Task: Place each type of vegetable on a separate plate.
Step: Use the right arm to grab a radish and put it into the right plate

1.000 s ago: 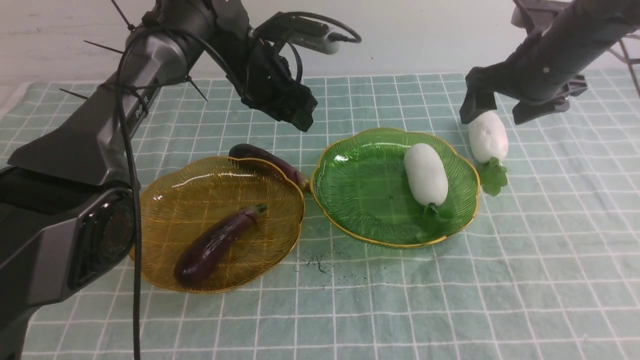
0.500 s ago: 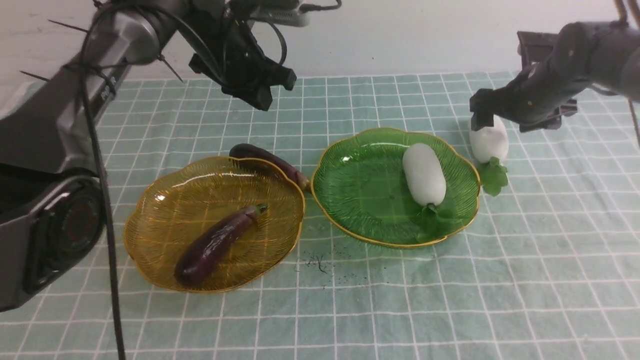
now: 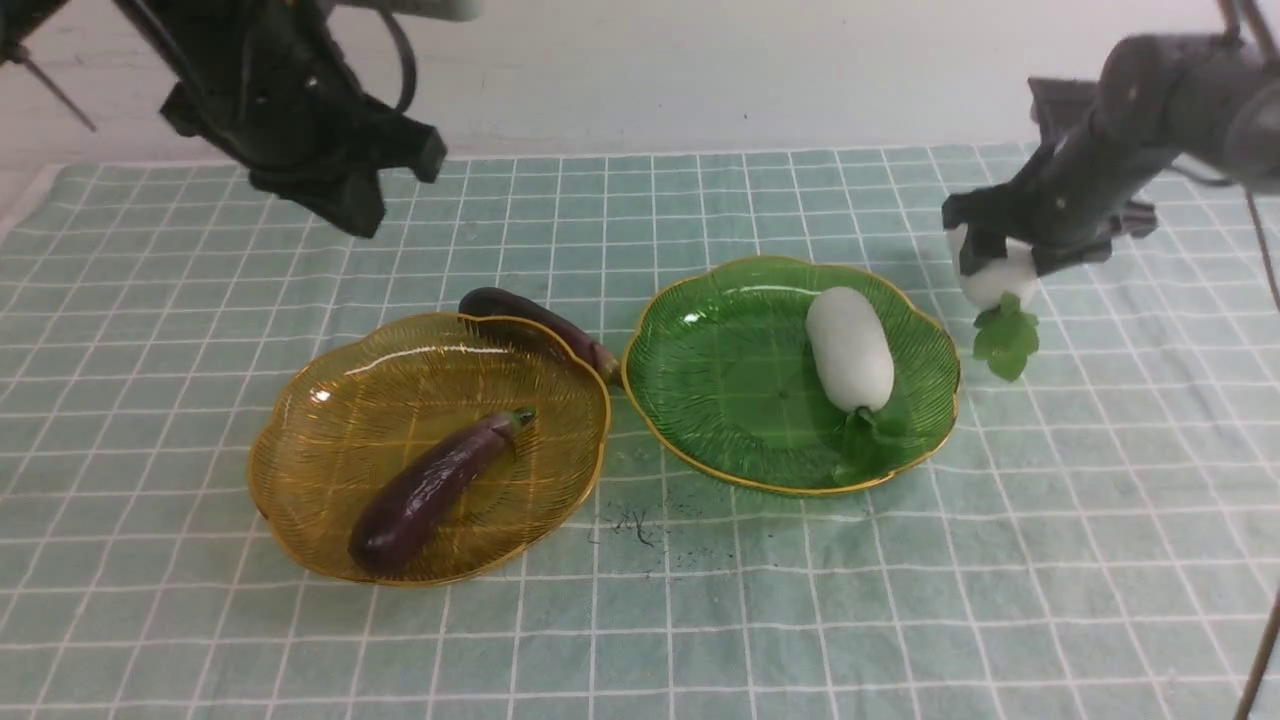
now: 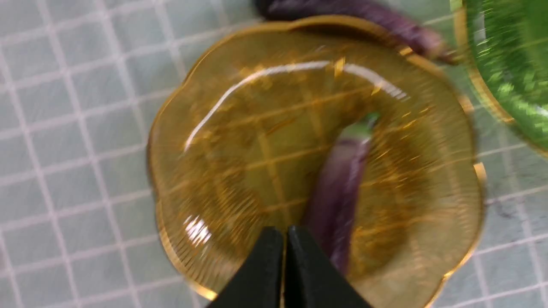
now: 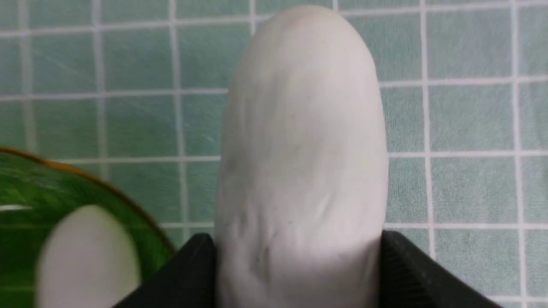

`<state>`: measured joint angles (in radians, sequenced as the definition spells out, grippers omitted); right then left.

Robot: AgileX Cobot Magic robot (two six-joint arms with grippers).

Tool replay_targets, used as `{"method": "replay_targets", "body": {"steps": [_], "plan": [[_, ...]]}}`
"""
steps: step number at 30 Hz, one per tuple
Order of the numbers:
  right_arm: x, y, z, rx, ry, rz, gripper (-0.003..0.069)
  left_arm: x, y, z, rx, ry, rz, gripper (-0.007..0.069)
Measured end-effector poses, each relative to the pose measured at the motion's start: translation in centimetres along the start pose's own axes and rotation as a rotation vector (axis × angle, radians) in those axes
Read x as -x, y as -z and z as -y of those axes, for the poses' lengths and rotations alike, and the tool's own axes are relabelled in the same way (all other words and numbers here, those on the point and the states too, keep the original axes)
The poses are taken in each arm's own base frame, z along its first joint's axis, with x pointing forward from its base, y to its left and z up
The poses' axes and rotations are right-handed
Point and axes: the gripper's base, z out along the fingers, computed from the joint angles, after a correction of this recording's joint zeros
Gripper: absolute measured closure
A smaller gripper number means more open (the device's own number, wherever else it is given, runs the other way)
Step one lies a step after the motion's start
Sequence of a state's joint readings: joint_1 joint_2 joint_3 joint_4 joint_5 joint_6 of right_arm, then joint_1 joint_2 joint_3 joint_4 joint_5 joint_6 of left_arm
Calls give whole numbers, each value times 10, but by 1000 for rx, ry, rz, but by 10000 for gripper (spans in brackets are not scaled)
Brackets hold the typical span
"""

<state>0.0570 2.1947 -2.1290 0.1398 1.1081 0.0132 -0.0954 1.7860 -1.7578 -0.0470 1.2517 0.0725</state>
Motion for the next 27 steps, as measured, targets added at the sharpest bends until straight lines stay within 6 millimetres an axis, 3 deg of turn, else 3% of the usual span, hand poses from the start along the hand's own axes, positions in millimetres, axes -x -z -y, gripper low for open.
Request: {"method": "replay_targets", "body": {"steps": [3, 6, 8, 12, 18, 21, 24, 27], "plan": [[6, 47, -22, 113, 19, 18, 223, -13, -14, -28, -27, 105, -58, 632], [2, 60, -57, 242, 70, 6, 223, -24, -24, -47, -58, 168, -96, 631], [-4, 52, -78, 291, 107, -26, 223, -26, -29, -55, -64, 186, -94, 631], [-24, 11, -116, 321, 178, -133, 223, -26, -38, -61, -65, 194, -102, 631], [-48, -38, -135, 314, 201, -246, 223, -25, -59, -56, -82, 179, -151, 587], [-54, -53, -136, 306, 197, -278, 223, -24, -69, -52, -91, 173, -175, 531], [-57, -59, -136, 298, 192, -291, 191, -24, -82, -51, -100, 171, -205, 427], [-57, -59, -136, 294, 189, -289, 76, -25, -89, -51, -100, 172, -222, 286]]}}
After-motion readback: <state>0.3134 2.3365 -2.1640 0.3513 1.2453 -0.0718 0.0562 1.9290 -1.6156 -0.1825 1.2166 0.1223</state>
